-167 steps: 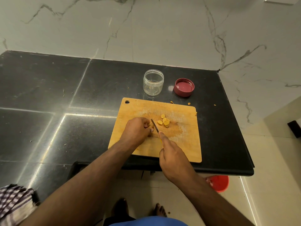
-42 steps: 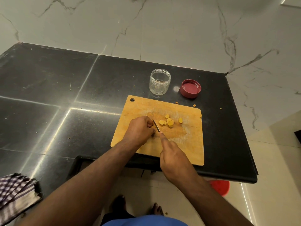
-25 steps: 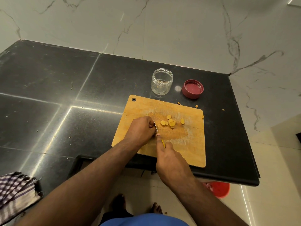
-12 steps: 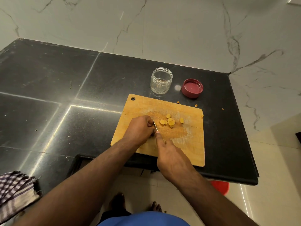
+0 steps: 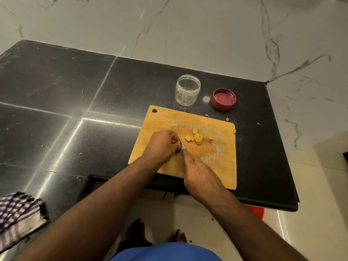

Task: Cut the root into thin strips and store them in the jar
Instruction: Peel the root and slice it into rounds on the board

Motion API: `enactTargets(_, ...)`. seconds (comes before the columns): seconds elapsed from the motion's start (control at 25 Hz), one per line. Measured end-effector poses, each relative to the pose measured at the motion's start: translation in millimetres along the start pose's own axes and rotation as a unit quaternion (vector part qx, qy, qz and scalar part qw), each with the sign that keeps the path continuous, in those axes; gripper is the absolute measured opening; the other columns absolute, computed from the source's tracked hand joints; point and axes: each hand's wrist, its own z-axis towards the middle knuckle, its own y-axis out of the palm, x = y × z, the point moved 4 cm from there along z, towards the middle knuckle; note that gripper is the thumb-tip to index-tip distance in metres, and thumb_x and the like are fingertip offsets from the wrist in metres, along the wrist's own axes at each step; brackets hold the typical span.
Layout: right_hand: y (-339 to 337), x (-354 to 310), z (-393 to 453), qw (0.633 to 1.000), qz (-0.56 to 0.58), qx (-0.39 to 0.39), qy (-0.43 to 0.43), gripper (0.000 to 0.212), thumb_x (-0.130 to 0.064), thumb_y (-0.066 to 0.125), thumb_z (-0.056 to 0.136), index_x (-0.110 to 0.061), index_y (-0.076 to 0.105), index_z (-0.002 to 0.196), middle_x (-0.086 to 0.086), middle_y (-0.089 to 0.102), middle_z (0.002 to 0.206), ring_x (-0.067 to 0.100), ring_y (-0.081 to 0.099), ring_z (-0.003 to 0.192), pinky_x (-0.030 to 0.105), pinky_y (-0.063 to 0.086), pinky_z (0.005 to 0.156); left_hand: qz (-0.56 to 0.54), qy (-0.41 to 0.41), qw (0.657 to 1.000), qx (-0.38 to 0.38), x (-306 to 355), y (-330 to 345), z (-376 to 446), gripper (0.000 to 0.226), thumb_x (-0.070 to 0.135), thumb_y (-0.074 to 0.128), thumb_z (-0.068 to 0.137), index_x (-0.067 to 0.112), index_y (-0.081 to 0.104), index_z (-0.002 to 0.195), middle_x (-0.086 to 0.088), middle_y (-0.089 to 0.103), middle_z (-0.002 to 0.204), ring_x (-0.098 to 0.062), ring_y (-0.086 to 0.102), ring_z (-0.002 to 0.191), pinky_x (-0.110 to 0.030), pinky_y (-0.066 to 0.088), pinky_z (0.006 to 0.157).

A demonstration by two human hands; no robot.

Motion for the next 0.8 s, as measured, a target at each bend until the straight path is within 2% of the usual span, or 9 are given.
enactTargets(0.12,1.3,2.9,0.6,1.0,0.022,-0.002,0.005,0.076,-0.011,0.039,0.096,-0.03,-0.001,0.157,0.01,0.048,0.125,0.025,0.053,0.1,0.038,0.049,0.082,-0.002,-0.006,1.0,0.003,0.5,1.0,-0.7,0.013,0.016,0.074,0.089,0.019,0.072,0.102,0.006,0.069,0.092,-0.005,0.059,0.082,-0.017,0.042,0.062)
enactTargets(0.28,12.6,9.5,-23.7,0.998,0.055,0.015,0.008,0.071,-0.014,0.036,0.1,-0.031,-0.002,0.157,0.004,0.049,0.118,0.019,0.051,0.091,0.036,0.048,0.078,0.001,-0.008,1.0,0.012,0.1,1.1,-0.8,0.023,0.019,0.076,0.088,0.016,0.071,0.111,0.003,0.069,0.099,-0.01,0.061,0.089,-0.02,0.044,0.069)
enactTargets(0.4,16.8,20.1,-37.6,0.997,0.067,0.043,-0.005,0.064,-0.02,0.034,0.103,-0.033,0.003,0.157,-0.001,0.048,0.113,0.014,0.051,0.087,0.035,0.048,0.077,-0.002,-0.009,1.0,0.012,-0.7,1.2,-0.9,0.026,0.021,0.076,0.088,0.016,0.07,0.113,0.003,0.068,0.1,-0.011,0.06,0.09,-0.021,0.044,0.07)
enactTargets(0.52,6.4,32.3,-37.7,0.989,0.123,0.084,-0.018,0.06,-0.021,0.036,0.103,-0.036,0.013,0.156,-0.01,0.048,0.115,0.008,0.049,0.09,0.026,0.044,0.078,-0.013,-0.009,1.0,0.006,-1.3,0.9,-1.3,0.028,0.022,0.076,0.088,0.016,0.069,0.115,0.005,0.067,0.101,-0.01,0.059,0.092,-0.022,0.044,0.075)
enactTargets(0.56,0.8,36.1,-36.1,0.982,0.164,0.096,-0.013,0.058,-0.02,0.038,0.103,-0.038,0.019,0.155,-0.015,0.047,0.115,0.006,0.05,0.088,0.024,0.042,0.075,-0.017,-0.009,1.0,0.004,-1.5,0.9,-1.8,0.029,0.021,0.076,0.088,0.016,0.069,0.116,0.006,0.066,0.1,-0.01,0.059,0.094,-0.022,0.045,0.076)
enactTargets(0.64,-7.5,46.8,-31.9,0.95,0.298,0.091,0.026,0.055,-0.014,0.042,0.101,-0.044,0.035,0.148,-0.018,0.05,0.103,0.003,0.052,0.069,0.022,0.042,0.06,-0.018,-0.006,1.0,0.003,-2.1,0.9,-2.8,0.031,0.021,0.076,0.088,0.016,0.068,0.118,0.007,0.065,0.1,-0.011,0.06,0.095,-0.024,0.048,0.079)
enactTargets(0.72,-10.8,53.8,-28.2,0.889,0.447,0.066,0.072,0.056,-0.006,0.043,0.098,-0.043,0.047,0.139,-0.006,0.051,0.082,0.005,0.041,0.048,0.023,0.034,0.043,-0.02,-0.004,1.0,0.002,-1.9,0.8,-3.4,0.033,0.022,0.077,0.087,0.017,0.067,0.119,0.007,0.065,0.099,-0.011,0.06,0.094,-0.025,0.051,0.081)
enactTargets(0.76,-12.5,55.6,-27.3,0.871,0.481,0.062,0.082,0.055,-0.005,0.043,0.097,-0.042,0.05,0.137,-0.001,0.05,0.078,0.006,0.037,0.044,0.023,0.031,0.04,-0.023,-0.005,1.0,0.001,-1.6,0.8,-3.7,0.035,0.022,0.077,0.087,0.017,0.066,0.12,0.007,0.065,0.098,-0.011,0.06,0.092,-0.026,0.051,0.08)
enactTargets(0.8,-14.5,57.3,-26.3,0.879,0.465,0.073,0.08,0.054,-0.006,0.044,0.098,-0.042,0.05,0.138,-0.002,0.051,0.08,0.006,0.037,0.045,0.023,0.031,0.04,-0.028,-0.008,1.0,-0.003,-0.7,0.8,-3.6,0.037,0.022,0.077,0.087,0.018,0.064,0.123,0.008,0.064,0.097,-0.01,0.06,0.091,-0.025,0.05,0.079)
